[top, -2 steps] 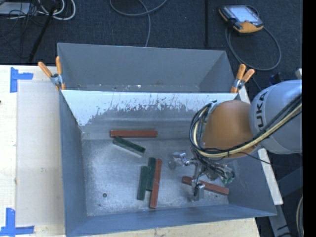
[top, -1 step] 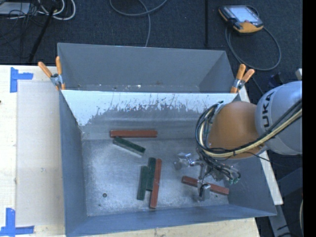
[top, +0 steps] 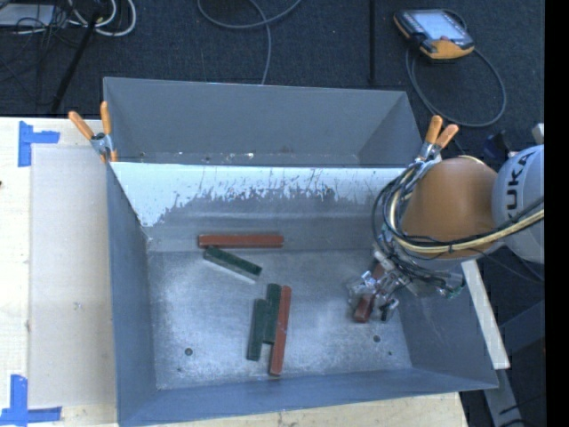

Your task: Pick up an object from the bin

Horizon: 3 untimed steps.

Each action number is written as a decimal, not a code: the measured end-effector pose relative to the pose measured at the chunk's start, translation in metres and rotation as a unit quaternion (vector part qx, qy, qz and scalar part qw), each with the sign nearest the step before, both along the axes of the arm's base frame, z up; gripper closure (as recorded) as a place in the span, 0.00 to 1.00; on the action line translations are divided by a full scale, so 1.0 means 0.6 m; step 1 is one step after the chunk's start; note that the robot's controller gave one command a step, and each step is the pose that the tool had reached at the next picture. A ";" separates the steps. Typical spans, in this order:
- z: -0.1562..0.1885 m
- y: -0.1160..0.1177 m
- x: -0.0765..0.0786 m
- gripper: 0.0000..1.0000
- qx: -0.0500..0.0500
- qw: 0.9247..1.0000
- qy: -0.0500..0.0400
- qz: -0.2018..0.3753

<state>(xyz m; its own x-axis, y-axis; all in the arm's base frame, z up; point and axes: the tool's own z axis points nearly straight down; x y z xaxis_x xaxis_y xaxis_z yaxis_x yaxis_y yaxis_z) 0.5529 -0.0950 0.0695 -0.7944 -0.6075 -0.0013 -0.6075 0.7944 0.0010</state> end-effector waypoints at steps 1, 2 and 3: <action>0.000 0.000 0.000 1.00 0.000 1.000 0.000 0.000; 0.040 -0.018 0.007 1.00 0.002 0.997 0.004 0.083; 0.105 -0.048 0.017 1.00 -0.001 0.983 -0.001 0.184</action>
Offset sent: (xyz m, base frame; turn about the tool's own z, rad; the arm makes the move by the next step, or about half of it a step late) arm 0.0161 -0.0479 0.0803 -0.4427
